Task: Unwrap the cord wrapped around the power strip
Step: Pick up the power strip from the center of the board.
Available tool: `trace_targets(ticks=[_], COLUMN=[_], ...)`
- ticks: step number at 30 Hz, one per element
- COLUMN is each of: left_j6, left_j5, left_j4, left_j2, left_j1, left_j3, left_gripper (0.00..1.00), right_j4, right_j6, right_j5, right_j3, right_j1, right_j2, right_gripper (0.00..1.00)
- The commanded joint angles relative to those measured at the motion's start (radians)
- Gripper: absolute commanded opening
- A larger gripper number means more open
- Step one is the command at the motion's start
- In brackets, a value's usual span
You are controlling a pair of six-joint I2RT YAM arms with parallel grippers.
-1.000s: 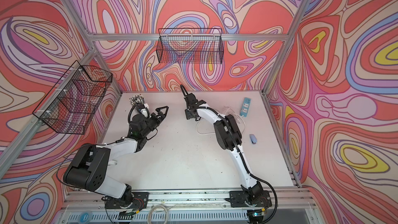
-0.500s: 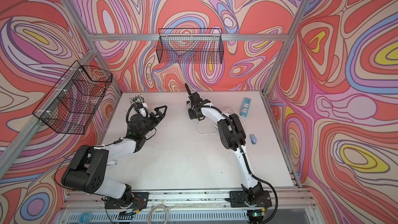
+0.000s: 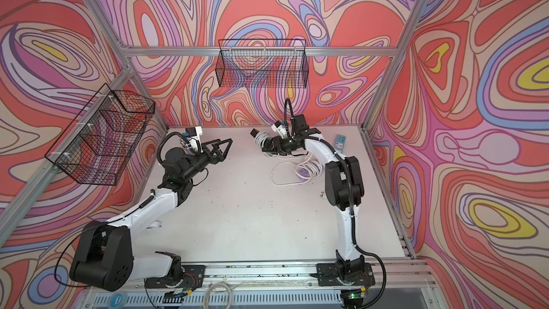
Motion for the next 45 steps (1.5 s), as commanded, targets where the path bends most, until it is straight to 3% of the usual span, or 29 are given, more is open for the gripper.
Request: trace_targets(ticks=[1,6,8,12,17,24,28,32,35,45], left_j6=[0.286,0.74,0.839,0.943,0.842,0.746,0.556,0.45,0.321,0.362], left_j5=[0.114,0.194,0.175,0.198,0.315,0.469,0.584,0.7,0.745,0.811], left_j4=[-0.205,-0.518,-0.576,-0.628,-0.54,-0.492,-0.28,-0.228,-0.085,-0.176], left_j2=[-0.1,-0.21,-0.238,-0.251,-0.205,-0.129,-0.072,0.018,0.062,-0.005], left_j1=[0.005,0.004,0.005,0.01,0.065,0.133,0.185,0.206,0.209,0.203], left_j3=[0.113,0.216,0.209,0.158,0.13,0.183,0.198,0.276,0.28,0.264], left_gripper=[1.0,1.0,1.0,1.0,1.0,1.0,1.0,1.0,1.0,1.0], right_j4=[0.246,0.525,0.711,1.165,2.032,2.053,2.034,2.054,2.052,2.029], right_j6=[0.167,0.387,0.538,0.903,1.641,1.698,1.715,1.753,1.787,1.865], right_j5=[-0.277,-0.372,-0.39,-0.403,-0.384,-0.41,-0.409,-0.4,-0.395,-0.371], right_j3=[-0.121,-0.268,-0.341,-0.469,-0.536,-0.589,-0.612,-0.598,-0.586,-0.545], right_j1=[0.015,0.015,0.016,0.017,0.021,0.037,0.041,0.094,0.117,0.135], right_j2=[-0.054,-0.122,-0.146,-0.173,-0.108,-0.185,-0.22,-0.235,-0.26,-0.358], right_gripper=[0.37,0.39,0.4,0.4,0.39,0.4,0.42,0.43,0.43,0.43])
